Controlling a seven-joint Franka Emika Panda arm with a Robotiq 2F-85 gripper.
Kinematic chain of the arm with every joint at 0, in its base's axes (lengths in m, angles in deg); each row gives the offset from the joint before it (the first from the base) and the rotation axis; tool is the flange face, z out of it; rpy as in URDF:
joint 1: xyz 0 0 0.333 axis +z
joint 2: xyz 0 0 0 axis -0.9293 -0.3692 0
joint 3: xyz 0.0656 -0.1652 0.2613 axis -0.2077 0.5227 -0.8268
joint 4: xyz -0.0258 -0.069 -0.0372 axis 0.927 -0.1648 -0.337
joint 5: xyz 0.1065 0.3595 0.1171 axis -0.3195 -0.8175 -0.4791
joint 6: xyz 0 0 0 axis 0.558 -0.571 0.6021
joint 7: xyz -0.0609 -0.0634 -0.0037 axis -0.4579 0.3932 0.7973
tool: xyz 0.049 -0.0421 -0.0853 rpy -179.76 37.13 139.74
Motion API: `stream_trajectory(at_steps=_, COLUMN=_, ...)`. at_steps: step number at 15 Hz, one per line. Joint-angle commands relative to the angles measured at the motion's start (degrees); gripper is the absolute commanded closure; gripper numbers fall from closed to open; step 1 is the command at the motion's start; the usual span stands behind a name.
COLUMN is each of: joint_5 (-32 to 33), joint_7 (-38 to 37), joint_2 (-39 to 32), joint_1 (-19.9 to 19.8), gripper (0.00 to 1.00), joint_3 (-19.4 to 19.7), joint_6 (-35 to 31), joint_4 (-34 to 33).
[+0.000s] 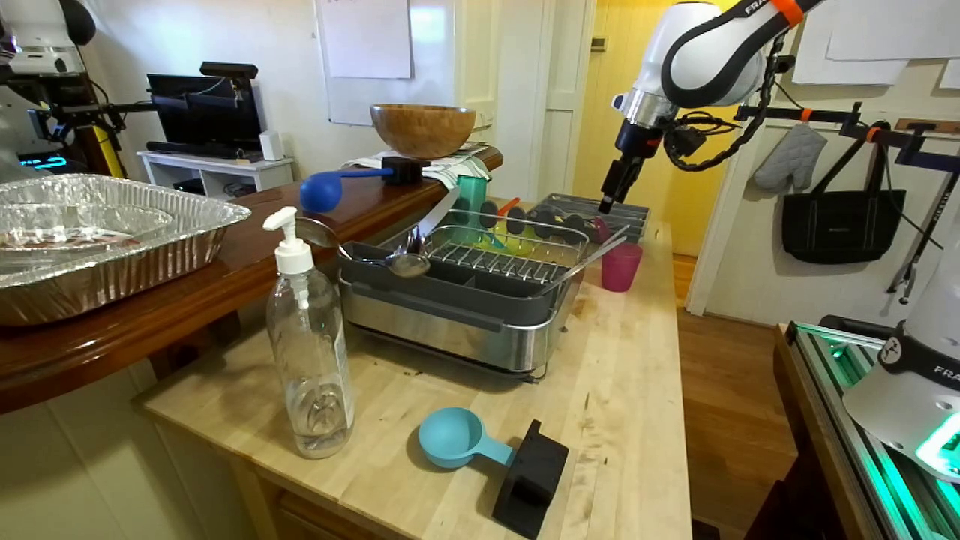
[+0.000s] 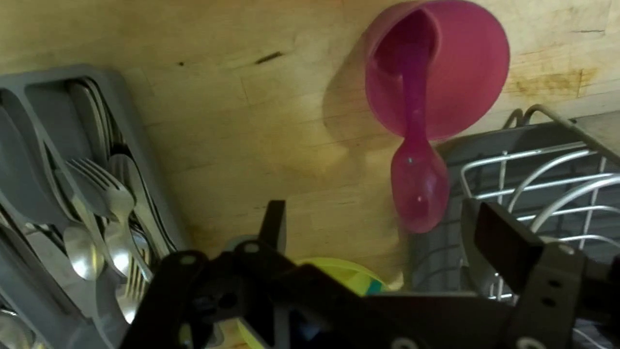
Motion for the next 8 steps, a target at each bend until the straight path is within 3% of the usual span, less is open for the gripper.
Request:
stream_trajectory(at_steps=1, joint_5=-10.76, joint_7=14.98, joint_2=-3.08, joint_1=4.4, gripper=0.0, joint_3=2.55, joint_6=-0.96, joint_4=-2.12)
stream_trajectory(at_steps=4, joint_5=-17.85, joint_7=27.16, joint_2=-4.1, joint_1=5.7, gripper=0.0, joint_3=3.46, joint_6=3.41, joint_4=-3.99)
stream_trajectory(at_steps=8, joint_5=-16.25, joint_7=33.94, joint_2=-5.4, joint_1=4.09, gripper=0.0, joint_3=3.23, joint_6=6.67, joint_4=-5.9)
